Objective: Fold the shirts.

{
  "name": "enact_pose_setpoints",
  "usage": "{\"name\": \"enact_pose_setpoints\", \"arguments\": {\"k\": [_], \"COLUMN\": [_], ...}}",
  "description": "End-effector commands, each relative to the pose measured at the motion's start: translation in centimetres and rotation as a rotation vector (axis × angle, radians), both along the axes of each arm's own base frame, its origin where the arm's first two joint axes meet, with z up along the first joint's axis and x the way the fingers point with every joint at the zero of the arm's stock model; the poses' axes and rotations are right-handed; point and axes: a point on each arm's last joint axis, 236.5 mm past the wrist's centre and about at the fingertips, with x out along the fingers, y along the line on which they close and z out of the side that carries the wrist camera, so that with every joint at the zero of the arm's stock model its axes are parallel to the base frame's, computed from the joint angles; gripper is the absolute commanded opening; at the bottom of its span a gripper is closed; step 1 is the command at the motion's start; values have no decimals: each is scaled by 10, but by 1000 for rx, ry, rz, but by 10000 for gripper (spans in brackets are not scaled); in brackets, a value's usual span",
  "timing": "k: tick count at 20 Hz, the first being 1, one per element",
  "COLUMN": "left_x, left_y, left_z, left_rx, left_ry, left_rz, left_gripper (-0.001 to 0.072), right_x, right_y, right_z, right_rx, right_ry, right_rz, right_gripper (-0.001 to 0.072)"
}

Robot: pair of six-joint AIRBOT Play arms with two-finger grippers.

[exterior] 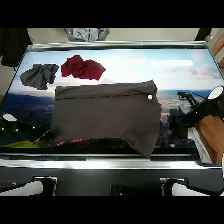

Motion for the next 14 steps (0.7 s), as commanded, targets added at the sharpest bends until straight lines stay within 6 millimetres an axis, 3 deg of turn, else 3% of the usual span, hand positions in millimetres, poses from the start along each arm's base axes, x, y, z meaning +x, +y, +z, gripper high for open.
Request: {"name": "enact_pose_setpoints", "arguments": {"k": [1, 3, 6, 9, 12, 14], "left_x": [-2, -2, -1, -1, -1, -1], "left_y": [-8, -7, -7, -7, -7, -7], "left_z": [3, 4, 5, 6, 6, 6], "left_rx": [-37, -36, -34, -33, -33, -35], "left_ry": [14, 8, 0, -7, -11, -15], "left_rz": [9, 1, -8, -16, -22, -27], "left_gripper": [39, 38, 37, 37, 37, 37], "right_x": [-24, -37, -33, -25, 3, 10], "right_y": [11, 32, 65, 65, 62, 63], "right_z": [-23, -46, -65, -73, -71, -72], "right_rx": [5, 62, 188, 182, 184, 198], "right_ry": [-11, -41, -90, -127, -225, -235], "right_rz": [-16, -62, -153, -193, -268, -298], "right_gripper": [626, 625, 625, 608, 603, 589]}}
